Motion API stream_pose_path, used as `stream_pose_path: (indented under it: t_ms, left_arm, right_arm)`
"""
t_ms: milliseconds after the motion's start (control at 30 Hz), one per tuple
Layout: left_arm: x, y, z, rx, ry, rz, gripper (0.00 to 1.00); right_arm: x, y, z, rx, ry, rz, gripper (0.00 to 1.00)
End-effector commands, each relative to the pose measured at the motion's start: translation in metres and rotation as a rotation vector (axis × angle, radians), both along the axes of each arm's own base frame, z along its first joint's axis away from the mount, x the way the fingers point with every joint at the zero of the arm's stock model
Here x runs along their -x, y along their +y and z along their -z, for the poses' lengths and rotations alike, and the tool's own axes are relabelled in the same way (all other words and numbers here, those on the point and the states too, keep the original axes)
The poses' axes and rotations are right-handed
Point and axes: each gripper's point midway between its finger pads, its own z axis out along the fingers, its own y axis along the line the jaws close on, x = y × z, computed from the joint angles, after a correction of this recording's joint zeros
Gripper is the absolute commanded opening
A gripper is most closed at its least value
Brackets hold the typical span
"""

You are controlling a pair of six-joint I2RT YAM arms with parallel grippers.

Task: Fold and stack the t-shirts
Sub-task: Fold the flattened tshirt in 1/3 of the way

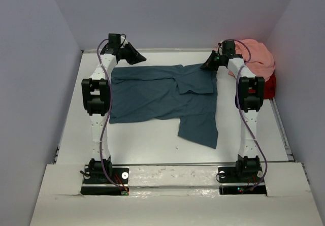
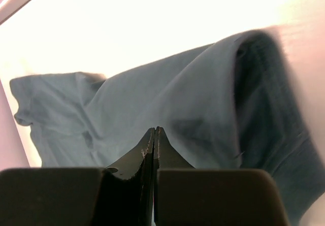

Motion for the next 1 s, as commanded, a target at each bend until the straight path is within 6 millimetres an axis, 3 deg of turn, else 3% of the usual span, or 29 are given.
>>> stream_pose_path:
  t_ms: [0,167,400,533,767,833,967]
  left_arm:
    - [0.008,0.003,-0.013,-0.024,-0.056,0.018,0.08]
    - [0.01,0.017,0.011,-0.034,-0.014,-0.003,0.08]
    - [0.009,0.029,0.013,-0.056,-0.011,-0.019,0.08]
    - [0.01,0.039,0.02,-0.087,0.002,-0.032,0.08]
    - [0.021,0.058,0.035,-0.136,0.058,-0.061,0.08]
    - [0.022,0.077,0.036,-0.148,0.075,-0.1,0.08]
    - [0.026,0.092,0.033,-0.182,0.095,-0.133,0.08]
  right_arm:
    - [-0.028,-0.004,-0.024,-0.005,-0.125,0.008,0.0]
    - [-0.036,-0.018,-0.009,0.037,-0.117,0.052,0.0]
    - [-0.042,-0.036,0.009,0.105,-0.105,0.108,0.0]
    - [-0.054,-0.05,0.009,0.104,-0.129,0.129,0.0]
    - [-0.065,-0.057,0.013,0.105,-0.15,0.141,0.0]
    - [-0.067,-0.056,0.014,0.103,-0.153,0.139,0.0]
    - [-0.07,-0.063,0.017,0.104,-0.153,0.15,0.0]
